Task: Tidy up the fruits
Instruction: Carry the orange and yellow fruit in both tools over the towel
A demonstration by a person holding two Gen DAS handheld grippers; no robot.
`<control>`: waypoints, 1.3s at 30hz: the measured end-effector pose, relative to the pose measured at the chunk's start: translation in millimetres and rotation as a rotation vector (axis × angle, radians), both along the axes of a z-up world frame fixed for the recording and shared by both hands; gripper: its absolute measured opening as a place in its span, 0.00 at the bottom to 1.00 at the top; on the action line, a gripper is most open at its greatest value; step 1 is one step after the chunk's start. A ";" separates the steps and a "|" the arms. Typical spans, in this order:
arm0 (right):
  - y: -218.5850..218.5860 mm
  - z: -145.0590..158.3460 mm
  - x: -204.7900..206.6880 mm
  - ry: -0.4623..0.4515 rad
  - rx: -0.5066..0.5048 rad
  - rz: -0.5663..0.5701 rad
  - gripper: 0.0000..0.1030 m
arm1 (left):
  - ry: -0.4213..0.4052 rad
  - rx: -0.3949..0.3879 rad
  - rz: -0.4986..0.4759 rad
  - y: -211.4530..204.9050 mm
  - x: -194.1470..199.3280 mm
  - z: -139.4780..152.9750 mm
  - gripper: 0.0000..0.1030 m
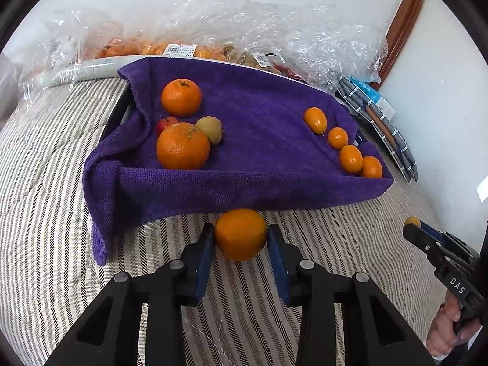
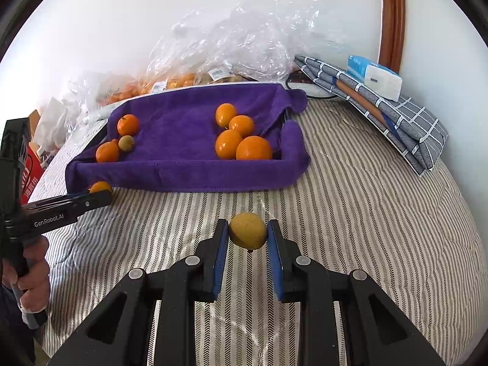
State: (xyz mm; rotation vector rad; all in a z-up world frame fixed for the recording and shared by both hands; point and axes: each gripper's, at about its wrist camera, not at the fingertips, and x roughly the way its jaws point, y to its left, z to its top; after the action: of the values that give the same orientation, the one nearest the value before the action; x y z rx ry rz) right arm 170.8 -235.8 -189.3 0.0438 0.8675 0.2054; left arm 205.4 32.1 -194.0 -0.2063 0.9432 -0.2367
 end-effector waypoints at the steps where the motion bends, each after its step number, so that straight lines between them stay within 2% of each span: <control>1: 0.5 1.3 -0.4 -0.003 0.001 0.002 0.25 | 0.003 -0.003 0.005 2.0 0.1 0.1 0.32; 23: 21.9 62.5 -21.3 -0.063 0.036 -0.029 0.25 | -0.094 -0.023 0.152 62.4 -58.9 79.3 0.32; 32: 18.4 89.7 -25.4 -0.079 0.036 -0.068 0.25 | -0.153 -0.023 0.150 65.7 -74.8 115.4 0.32; 39: 17.1 105.7 -18.4 -0.102 0.039 -0.063 0.25 | -0.181 -0.031 0.147 61.5 -66.0 128.9 0.32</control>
State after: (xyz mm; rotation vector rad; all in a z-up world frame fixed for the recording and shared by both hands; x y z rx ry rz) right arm 152.5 -218.7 -83.6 0.0967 0.7595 0.1640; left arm 139.5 93.6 -65.1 -0.2773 0.7411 -0.1319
